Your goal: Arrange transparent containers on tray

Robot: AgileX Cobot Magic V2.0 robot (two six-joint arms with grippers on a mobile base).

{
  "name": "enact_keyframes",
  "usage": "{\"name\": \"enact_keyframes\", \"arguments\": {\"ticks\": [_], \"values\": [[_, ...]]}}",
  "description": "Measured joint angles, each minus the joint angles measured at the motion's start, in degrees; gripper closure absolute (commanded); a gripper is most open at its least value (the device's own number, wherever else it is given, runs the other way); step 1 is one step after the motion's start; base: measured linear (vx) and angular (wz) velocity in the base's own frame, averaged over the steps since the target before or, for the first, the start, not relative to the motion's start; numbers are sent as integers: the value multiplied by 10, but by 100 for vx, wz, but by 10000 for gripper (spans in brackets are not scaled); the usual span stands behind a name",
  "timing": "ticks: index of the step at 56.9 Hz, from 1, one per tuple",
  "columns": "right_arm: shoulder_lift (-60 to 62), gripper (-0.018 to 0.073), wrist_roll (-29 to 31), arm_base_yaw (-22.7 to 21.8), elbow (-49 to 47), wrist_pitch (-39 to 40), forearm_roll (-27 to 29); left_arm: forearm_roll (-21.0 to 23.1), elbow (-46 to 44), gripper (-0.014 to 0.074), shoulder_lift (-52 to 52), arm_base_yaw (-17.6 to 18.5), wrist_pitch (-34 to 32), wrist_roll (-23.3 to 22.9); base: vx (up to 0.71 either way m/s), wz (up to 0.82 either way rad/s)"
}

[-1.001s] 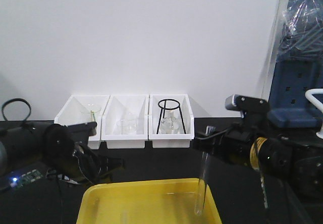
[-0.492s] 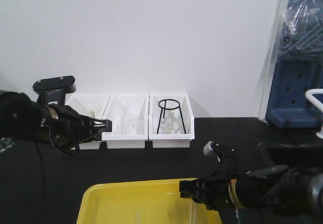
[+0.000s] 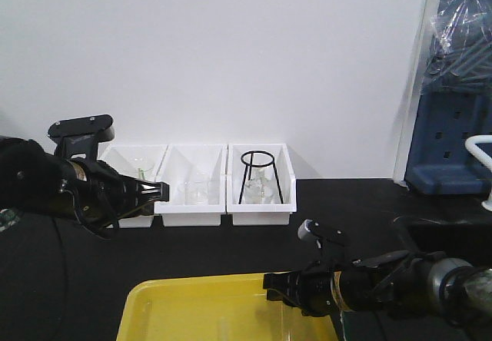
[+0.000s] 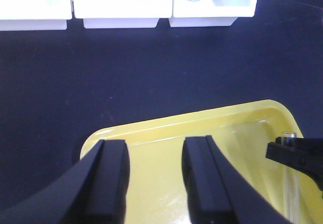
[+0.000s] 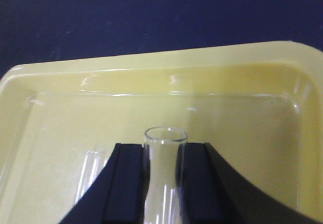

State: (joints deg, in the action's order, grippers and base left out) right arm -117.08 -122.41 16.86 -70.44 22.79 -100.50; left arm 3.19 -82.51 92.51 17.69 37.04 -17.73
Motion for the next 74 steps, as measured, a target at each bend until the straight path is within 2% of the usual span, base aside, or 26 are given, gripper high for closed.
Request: {"name": "enact_keyframes", "arguments": {"ticks": [8,20,27,33,39,44,48,55,57,59,74], "values": [[-27,375,-1,0,-7,4,1,0,0,206,0,0,0,0,0,0],[-40,105,1,0,-8,6,1,0,0,206,0,0,0,0,0,0],[-38,8,1,1,-9,11,4,0,0,206,0,0,0,0,0,0],[-36,-20,1,2,-11,12,5,0,0,206,0,0,0,0,0,0],[-31,8,7,2,-11,8,3,0,0,213,0,0,0,0,0,0],[-18,94,22,2,-9,-3,-1,0,0,253,0,0,1,0,0,0],[7,204,39,1,-7,-6,-4,0,0,324,0,0,2,7,0,0],[75,518,65,1,-7,-7,-5,0,0,502,-1,0,15,38,0,0],[99,575,69,1,-7,-7,-5,0,0,563,-3,0,21,50,0,0],[125,574,73,1,-7,-5,-5,-1,0,606,-7,0,29,62,0,0],[317,572,110,1,-4,41,-6,-1,10,605,-96,0,59,174,0,0]]}}
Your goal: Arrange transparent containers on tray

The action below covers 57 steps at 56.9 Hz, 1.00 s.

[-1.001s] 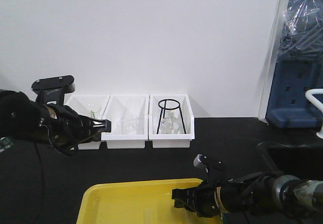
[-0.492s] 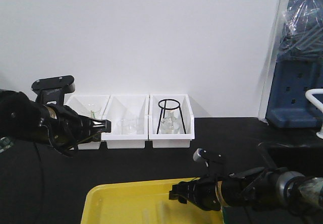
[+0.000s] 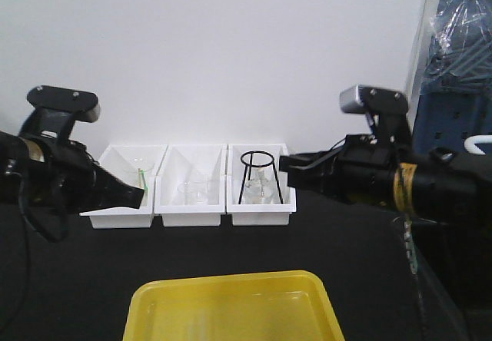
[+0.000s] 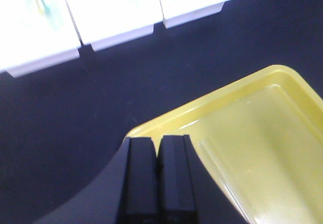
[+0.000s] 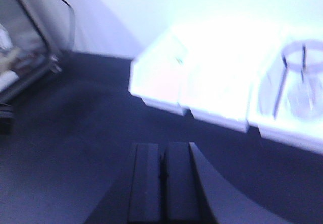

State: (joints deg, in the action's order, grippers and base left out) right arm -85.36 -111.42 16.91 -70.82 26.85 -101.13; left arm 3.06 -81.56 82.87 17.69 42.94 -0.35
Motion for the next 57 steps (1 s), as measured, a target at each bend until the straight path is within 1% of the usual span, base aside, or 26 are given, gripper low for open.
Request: {"name": "enact_keyframes", "arguments": {"ticks": [6,17,22,30,35,41,57], "values": [[63,572,14,0,25,1,0,13,47,605,-59,0,-10,29,0,0],[182,572,32,0,141,-20,-3,64,224,605,-217,0,-68,71,0,0],[231,572,34,0,183,-27,-3,82,303,605,-295,0,-92,77,0,0],[281,571,34,0,220,-49,-3,87,389,605,-392,0,-116,79,0,0],[294,571,34,0,228,-60,-3,88,414,605,-433,0,-119,80,0,0],[297,572,34,0,230,-64,-3,87,423,604,-463,0,-118,81,0,0],[297,571,34,0,230,-64,-3,87,423,604,-478,0,-110,81,0,0]]}}
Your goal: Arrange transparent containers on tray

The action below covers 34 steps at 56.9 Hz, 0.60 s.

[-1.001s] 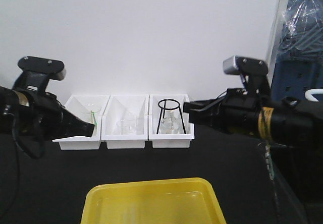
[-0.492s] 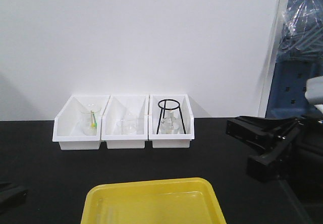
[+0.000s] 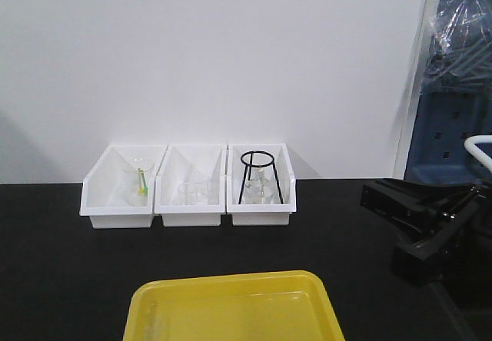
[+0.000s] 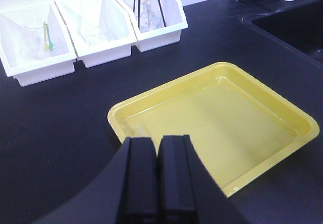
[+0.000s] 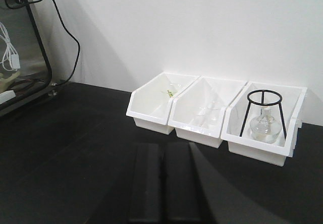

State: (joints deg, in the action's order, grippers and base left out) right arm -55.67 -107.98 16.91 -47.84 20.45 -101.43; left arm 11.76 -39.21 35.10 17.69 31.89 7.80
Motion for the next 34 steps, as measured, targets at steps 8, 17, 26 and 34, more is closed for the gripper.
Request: {"name": "enact_keyframes", "arguments": {"ticks": [8,17,26,34], "values": [[0,571,0,0,0,0,0,0,0,604,0,0,1,0,0,0],[0,571,0,0,0,0,0,-1,0,604,0,0,1,0,0,0],[0,571,0,0,0,0,0,-43,9,604,-6,0,-4,-4,0,0],[0,571,0,0,0,-2,0,-96,70,604,-61,-4,-16,-18,0,0]]}}
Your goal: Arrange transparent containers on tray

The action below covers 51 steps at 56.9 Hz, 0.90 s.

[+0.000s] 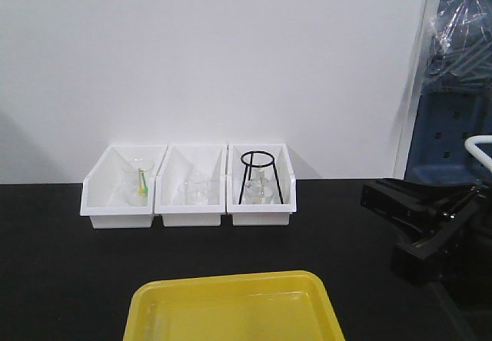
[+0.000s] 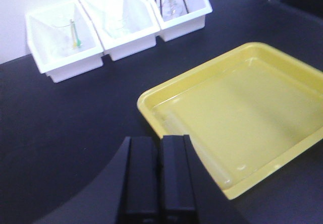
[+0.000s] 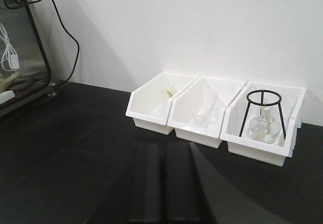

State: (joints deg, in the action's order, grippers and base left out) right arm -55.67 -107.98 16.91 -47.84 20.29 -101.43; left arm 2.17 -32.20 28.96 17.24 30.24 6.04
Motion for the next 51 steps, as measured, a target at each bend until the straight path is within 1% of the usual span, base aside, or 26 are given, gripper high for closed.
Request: {"name": "enact_keyframes", "arguments": {"ticks": [6,16,21,25,27,32,36,40,45,51], "values": [[0,571,0,0,0,0,0,-7,68,604,-74,-25,-25,-3,0,0],[0,571,0,0,0,-1,0,-1,183,604,-208,-100,-42,-4,0,0],[0,571,0,0,0,-2,0,2,241,604,-269,-130,-43,-3,0,0],[0,572,0,0,0,-3,0,2,282,604,-291,-146,-49,-3,0,0],[0,572,0,0,0,-3,0,2,305,604,-294,-154,-63,-3,0,1],[0,572,0,0,0,-3,1,4,335,604,-296,-160,-105,-3,0,0],[0,572,0,0,0,-3,1,5,338,604,-296,-160,-145,-8,0,0],[0,572,0,0,0,-3,1,5,338,604,-296,-160,-168,-8,0,0],[0,572,0,0,0,-3,1,5,338,604,-296,-160,-173,-8,0,0],[0,572,0,0,0,-2,1,5,338,604,-296,-160,-165,-9,0,0]]}}
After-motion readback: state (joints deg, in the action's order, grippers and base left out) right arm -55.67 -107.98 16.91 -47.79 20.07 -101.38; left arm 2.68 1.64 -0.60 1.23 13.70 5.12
